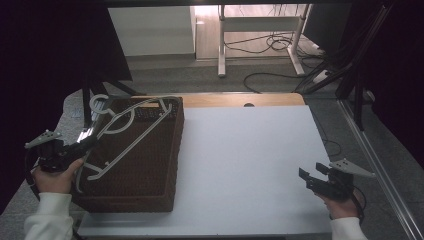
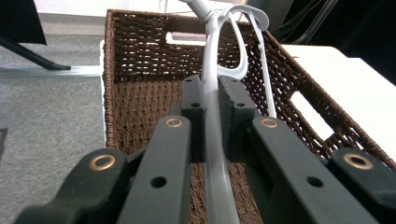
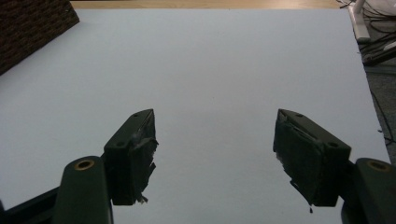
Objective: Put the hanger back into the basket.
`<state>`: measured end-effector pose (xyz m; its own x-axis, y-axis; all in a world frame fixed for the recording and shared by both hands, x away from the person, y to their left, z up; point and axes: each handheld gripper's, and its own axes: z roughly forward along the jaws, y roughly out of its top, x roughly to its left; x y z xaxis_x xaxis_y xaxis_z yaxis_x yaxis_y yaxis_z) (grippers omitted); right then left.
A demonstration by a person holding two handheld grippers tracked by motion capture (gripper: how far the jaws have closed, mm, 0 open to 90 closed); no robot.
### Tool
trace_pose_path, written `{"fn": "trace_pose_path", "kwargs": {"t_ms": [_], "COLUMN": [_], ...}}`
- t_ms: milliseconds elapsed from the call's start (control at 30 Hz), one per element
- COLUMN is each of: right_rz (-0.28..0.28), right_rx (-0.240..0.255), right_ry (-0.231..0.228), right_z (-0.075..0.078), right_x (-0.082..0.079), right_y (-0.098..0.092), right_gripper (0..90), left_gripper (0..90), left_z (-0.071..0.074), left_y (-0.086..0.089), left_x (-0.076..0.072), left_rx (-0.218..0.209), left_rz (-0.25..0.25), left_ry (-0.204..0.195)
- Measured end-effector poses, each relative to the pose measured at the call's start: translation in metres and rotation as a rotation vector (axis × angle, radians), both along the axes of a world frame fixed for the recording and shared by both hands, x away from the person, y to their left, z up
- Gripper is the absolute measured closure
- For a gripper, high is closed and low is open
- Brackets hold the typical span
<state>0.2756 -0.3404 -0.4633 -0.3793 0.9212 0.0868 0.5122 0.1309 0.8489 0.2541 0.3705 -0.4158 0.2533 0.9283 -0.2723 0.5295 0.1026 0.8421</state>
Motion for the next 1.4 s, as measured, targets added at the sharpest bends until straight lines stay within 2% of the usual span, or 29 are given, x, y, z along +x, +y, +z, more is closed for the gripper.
{"fn": "trace_pose_path", "kwargs": {"t_ms": [167,267,333,367,433,500,633,767,1033,1267,1400], "right_rz": [0.000,0.001,0.002,0.003,0.002,0.003,0.001,0.001,0.006,0.053,0.070], "right_rx": [0.000,-0.001,-0.001,0.000,0.000,-0.001,-0.002,-0.002,-0.007,-0.026,-0.024], "right_ry": [0.000,0.000,-0.001,-0.001,-0.001,-0.002,-0.002,-0.002,-0.005,-0.017,-0.012], "right_z": [0.000,0.000,0.000,0.000,0.000,0.000,0.000,0.000,0.001,0.002,0.002], "right_x": [0.000,0.000,0.000,0.000,0.000,0.000,0.000,0.000,0.000,0.001,0.003], "right_y": [0.000,0.000,0.000,0.000,0.000,0.000,0.000,0.000,0.000,0.006,0.008], "right_gripper": [30.5,30.5,30.5,30.4,30.4,30.4,30.3,30.2,29.8,29.3,28.5], "left_gripper": [82.4,81.9,80.4,77.5,60.6,46.0,38.2,34.8,31.9,30.6,28.4], "left_z": [-0.007,-0.013,-0.017,-0.018,-0.018,-0.016,-0.015,-0.013,-0.009,-0.009,-0.011], "left_y": [0.003,0.003,0.003,0.003,0.001,-0.001,-0.008,-0.013,-0.027,-0.046,-0.061], "left_x": [0.001,0.003,0.007,0.008,0.008,0.008,0.006,0.006,-0.001,-0.008,-0.013], "left_rx": [-0.009,0.007,0.010,-0.004,0.013,0.020,0.048,0.038,-0.009,-0.040,-0.040], "left_rz": [0.002,-0.002,-0.047,-0.061,-0.048,-0.056,-0.076,-0.102,-0.195,-0.256,-0.286], "left_ry": [0.004,0.028,0.053,0.056,0.040,0.051,0.054,0.064,0.086,0.078,0.079]}}
